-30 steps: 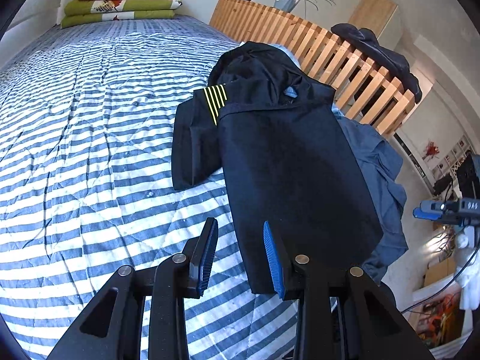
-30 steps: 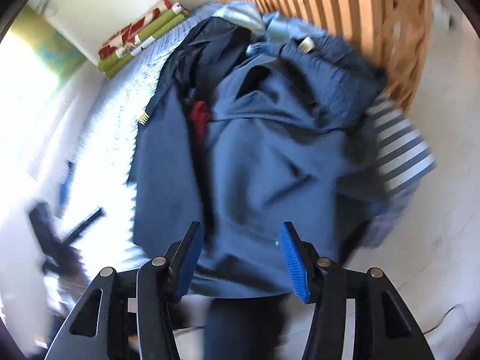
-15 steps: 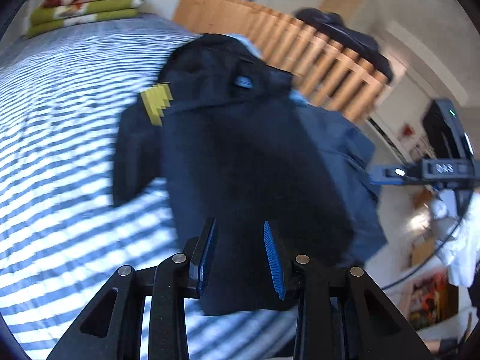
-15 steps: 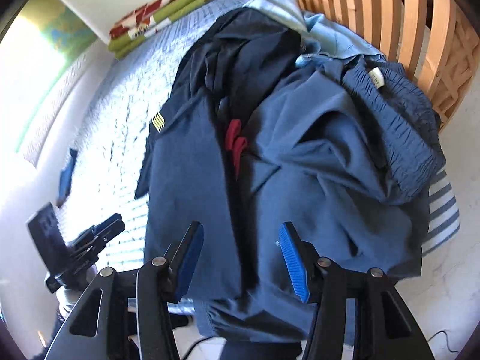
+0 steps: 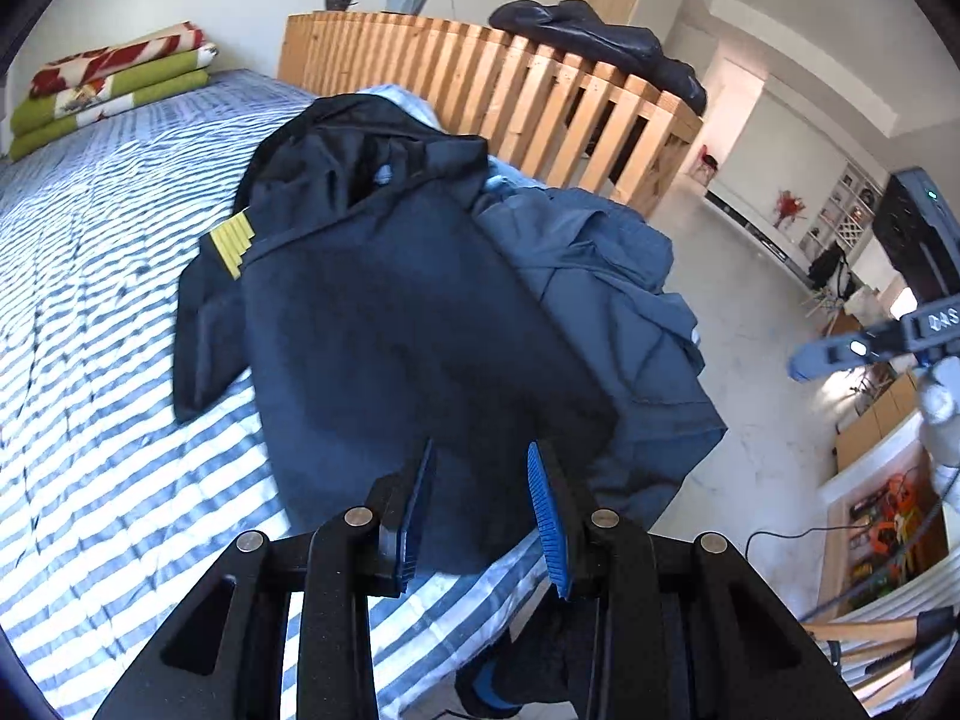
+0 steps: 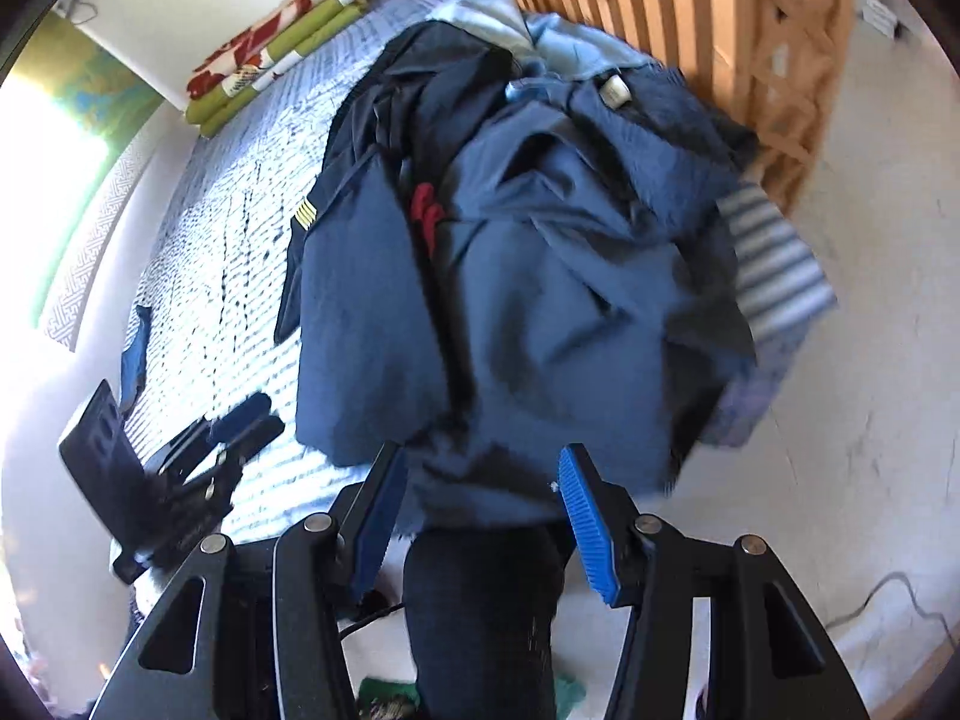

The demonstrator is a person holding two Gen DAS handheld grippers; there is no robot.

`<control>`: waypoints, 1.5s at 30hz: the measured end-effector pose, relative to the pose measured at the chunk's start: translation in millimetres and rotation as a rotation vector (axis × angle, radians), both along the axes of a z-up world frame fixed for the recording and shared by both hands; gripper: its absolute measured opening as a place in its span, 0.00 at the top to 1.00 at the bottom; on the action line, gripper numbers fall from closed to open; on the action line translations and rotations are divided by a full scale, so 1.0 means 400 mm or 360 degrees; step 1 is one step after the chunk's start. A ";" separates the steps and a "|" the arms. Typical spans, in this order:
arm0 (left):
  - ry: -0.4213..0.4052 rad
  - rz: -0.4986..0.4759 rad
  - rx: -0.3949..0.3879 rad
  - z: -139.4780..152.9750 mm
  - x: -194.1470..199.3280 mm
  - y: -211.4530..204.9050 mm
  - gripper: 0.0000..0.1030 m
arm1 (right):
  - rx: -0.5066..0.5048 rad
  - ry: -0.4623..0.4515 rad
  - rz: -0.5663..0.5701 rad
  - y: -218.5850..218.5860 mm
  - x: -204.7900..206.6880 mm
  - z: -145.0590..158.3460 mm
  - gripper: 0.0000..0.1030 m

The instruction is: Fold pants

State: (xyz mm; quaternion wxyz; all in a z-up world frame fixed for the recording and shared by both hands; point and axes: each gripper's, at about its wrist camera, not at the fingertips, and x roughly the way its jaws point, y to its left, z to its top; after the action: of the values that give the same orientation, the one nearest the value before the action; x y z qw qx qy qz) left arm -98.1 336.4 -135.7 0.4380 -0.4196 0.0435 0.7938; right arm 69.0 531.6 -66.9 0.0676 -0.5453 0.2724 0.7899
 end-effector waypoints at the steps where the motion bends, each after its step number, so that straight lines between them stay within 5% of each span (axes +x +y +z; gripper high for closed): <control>1: 0.0004 0.0011 -0.0011 -0.002 0.005 -0.012 0.67 | -0.0012 -0.0029 -0.0003 -0.006 0.010 0.005 0.52; 7: -0.0044 0.0078 -0.0068 -0.033 0.002 -0.076 0.67 | -0.0020 -0.0156 0.0028 -0.056 0.073 0.034 0.52; 17: -0.0021 0.0100 -0.0122 -0.047 -0.001 -0.082 0.67 | -0.0083 -0.0191 0.0039 -0.081 0.101 0.028 0.52; 21: -0.0086 0.0168 -0.0098 -0.062 -0.040 -0.085 0.67 | 0.0019 -0.0140 0.0094 -0.091 0.086 0.033 0.52; 24: -0.0094 0.0278 -0.0105 -0.071 -0.105 -0.100 0.64 | 0.0105 -0.0035 0.0158 -0.097 0.037 0.026 0.52; 29: -0.0192 0.0350 -0.0099 -0.097 -0.222 -0.112 0.34 | 0.0199 0.0137 0.0219 -0.085 -0.119 -0.033 0.51; 36: -0.0334 0.0346 -0.0146 -0.176 -0.354 -0.058 0.33 | 0.0226 0.0306 0.0351 -0.080 -0.380 -0.106 0.48; 45: -0.0558 0.0326 -0.0005 -0.254 -0.462 -0.006 0.33 | 0.0086 0.0117 0.0345 -0.038 -0.486 -0.229 0.47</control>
State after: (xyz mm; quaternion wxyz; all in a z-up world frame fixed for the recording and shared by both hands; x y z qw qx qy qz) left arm -282.9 333.9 -237.3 0.3552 -0.5544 -0.0749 0.7489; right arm -125.2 516.5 -158.3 -0.0134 -0.5401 0.1927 0.8191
